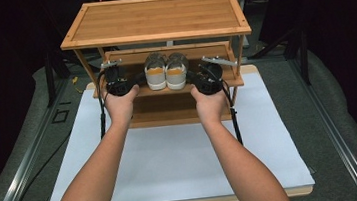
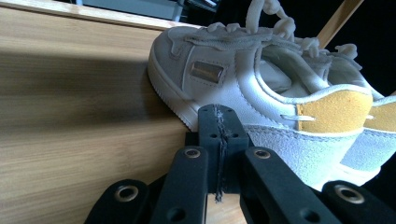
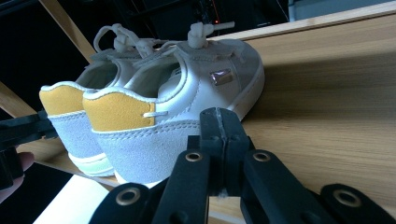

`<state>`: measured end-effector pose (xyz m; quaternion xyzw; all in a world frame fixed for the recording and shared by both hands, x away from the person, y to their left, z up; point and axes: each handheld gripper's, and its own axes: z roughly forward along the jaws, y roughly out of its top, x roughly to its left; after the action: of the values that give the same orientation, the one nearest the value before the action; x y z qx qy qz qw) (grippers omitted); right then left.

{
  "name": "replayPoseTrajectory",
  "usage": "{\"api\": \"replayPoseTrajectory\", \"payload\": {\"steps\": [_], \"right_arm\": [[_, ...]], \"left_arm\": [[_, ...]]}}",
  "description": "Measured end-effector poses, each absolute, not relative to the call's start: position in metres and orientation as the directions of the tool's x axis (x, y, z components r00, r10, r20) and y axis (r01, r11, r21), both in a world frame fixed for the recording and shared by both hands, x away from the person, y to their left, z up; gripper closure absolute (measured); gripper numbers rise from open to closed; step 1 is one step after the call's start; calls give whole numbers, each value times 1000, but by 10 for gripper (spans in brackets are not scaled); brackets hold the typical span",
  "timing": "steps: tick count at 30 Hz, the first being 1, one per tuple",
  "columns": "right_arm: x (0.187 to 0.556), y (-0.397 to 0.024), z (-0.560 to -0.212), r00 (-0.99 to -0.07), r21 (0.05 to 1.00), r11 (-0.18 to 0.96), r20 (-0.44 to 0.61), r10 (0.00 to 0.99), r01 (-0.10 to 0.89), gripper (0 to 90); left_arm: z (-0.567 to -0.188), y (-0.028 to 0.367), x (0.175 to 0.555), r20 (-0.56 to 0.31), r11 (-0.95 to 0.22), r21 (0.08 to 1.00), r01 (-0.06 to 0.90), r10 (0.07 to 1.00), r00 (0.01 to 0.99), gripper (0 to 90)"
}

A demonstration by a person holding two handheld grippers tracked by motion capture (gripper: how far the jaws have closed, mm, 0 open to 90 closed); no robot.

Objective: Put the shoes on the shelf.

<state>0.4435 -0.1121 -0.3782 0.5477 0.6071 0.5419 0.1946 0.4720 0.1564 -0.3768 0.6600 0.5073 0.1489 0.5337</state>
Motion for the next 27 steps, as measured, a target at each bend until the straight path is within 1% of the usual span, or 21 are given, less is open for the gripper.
{"api": "replayPoseTrajectory", "payload": {"steps": [4, 5, 8, 10, 11, 13, 14, 17, 23, 25, 26, 27], "right_arm": [[445, -112, -376, -321, 864, -167, 347, 881, 476, 900], [447, -110, -377, -313, 872, -181, 347, 884, 455, 900], [449, -108, -378, -300, 879, -178, 332, 894, 443, 900], [450, -108, -376, -298, 870, -165, 329, 896, 466, 900], [451, -107, -377, -286, 873, -176, 331, 899, 456, 900], [454, -106, -377, -291, 876, -175, 329, 898, 449, 900], [454, -107, -376, -288, 871, -164, 323, 901, 464, 900], [455, -107, -377, -291, 871, -174, 332, 897, 459, 900], [458, -107, -378, -275, 868, -188, 340, 899, 461, 900], [459, -108, -377, -285, 861, -181, 346, 894, 475, 900], [461, -106, -378, -278, 870, -192, 344, 897, 455, 900], [461, -107, -377, -279, 863, -177, 338, 899, 474, 900]], "left_arm": [[-378, 156, 475, -360, 104, 853, 511, 827, 432, 898], [-378, 156, 476, -355, 101, 854, 511, 830, 430, 899], [-376, 154, 479, -337, 84, 855, 512, 839, 426, 898], [-376, 153, 481, -337, 85, 853, 515, 843, 419, 899], [-375, 153, 482, -336, 85, 853, 515, 844, 417, 899], [-375, 152, 484, -333, 84, 852, 516, 848, 413, 898], [-375, 152, 484, -332, 83, 853, 516, 849, 411, 899], [-375, 151, 486, -337, 88, 849, 520, 850, 405, 899], [-374, 150, 489, -299, 47, 853, 520, 861, 412, 898], [-372, 149, 490, -288, 36, 851, 524, 866, 408, 898], [-371, 148, 491, -279, 29, 850, 526, 871, 404, 899], [-371, 147, 492, -270, 23, 851, 524, 875, 401, 899]]}}
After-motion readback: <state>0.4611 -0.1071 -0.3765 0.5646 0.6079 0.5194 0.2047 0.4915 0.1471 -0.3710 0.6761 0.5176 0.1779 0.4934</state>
